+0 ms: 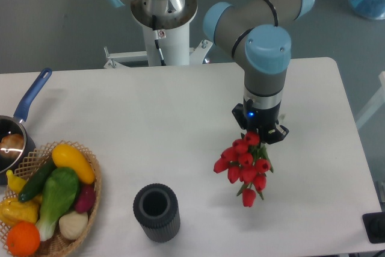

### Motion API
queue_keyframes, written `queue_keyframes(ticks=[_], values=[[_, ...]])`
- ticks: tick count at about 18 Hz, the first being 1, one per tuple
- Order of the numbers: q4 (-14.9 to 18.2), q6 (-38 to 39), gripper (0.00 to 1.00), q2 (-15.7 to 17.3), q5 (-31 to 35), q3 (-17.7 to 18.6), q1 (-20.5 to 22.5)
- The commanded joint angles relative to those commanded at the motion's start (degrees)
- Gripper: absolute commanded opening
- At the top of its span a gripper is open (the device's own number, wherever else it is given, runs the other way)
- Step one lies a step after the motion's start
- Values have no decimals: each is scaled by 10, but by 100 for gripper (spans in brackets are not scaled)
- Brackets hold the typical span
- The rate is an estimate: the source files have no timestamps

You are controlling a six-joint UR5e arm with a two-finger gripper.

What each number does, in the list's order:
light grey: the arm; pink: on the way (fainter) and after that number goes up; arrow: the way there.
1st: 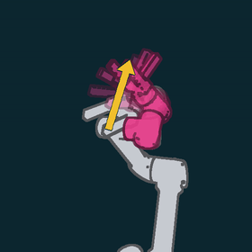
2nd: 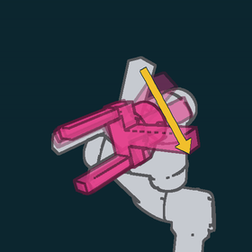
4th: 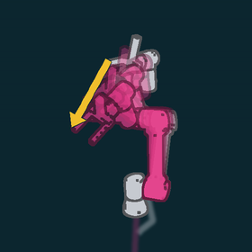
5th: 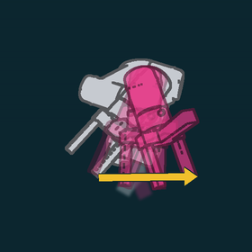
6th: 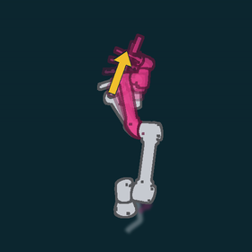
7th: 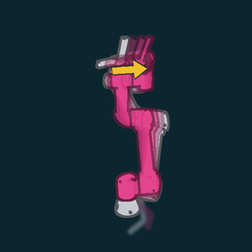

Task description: Place the flowers on the table

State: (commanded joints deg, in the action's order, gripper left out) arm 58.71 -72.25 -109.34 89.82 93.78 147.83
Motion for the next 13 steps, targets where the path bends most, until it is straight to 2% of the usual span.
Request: queue_keyframes(ticks=[5, 13], values=[[-33, 0, 100, 4, -7, 0, 6], [-36, -3, 100, 5, -9, 4, 11]])
